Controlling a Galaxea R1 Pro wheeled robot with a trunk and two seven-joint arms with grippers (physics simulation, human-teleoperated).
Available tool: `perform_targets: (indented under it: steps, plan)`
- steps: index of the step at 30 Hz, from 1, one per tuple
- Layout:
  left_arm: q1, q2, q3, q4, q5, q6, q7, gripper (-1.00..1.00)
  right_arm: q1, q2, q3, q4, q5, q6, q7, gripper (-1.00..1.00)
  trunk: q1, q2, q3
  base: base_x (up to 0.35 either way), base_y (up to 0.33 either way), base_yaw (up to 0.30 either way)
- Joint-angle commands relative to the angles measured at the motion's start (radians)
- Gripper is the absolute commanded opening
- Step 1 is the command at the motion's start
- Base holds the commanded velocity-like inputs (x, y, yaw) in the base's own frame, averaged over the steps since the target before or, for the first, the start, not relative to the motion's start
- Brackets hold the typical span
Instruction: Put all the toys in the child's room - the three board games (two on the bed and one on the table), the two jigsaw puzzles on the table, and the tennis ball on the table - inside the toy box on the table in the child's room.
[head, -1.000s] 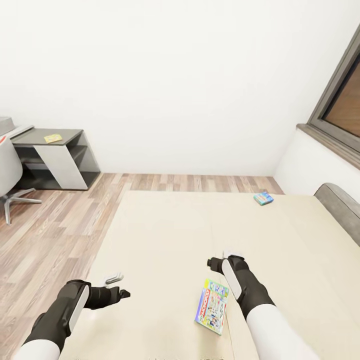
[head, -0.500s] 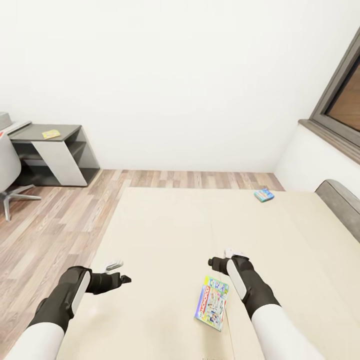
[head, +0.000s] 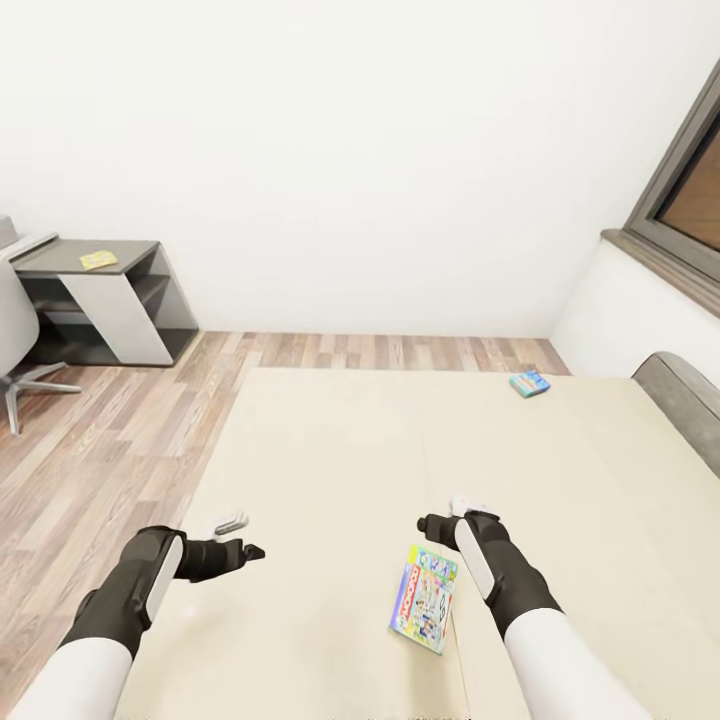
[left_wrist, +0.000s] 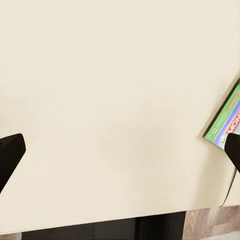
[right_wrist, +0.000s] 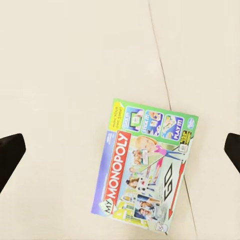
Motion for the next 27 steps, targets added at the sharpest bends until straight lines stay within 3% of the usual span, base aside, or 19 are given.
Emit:
perform_targets:
  steps: [1, 17, 27]
  plan:
    - [-0.001, 0.0, 0.002, -0.001, 0.004, 0.006, -0.001, 1.0, -0.001, 0.001, -0.003, -0.002, -0.009, 0.003, -0.008, 1.0, 0.0, -0.002, -0.003, 0.0, 0.0, 0.0]
    - [-0.002, 0.009, 0.003, -0.025, 0.004, 0.007, -0.006, 1.0, -0.001, 0.001, -0.001, -0.001, -0.01, 0.003, -0.008, 1.0, 0.0, -0.002, -0.03, 0.0, 0.0, 0.0]
    - [-0.002, 0.009, 0.002, -0.035, 0.003, 0.008, -0.08, 1.0, 0.0, 0.001, 0.001, -0.001, -0.009, 0.003, -0.008, 1.0, 0.0, -0.002, -0.046, 0.0, 0.0, 0.0]
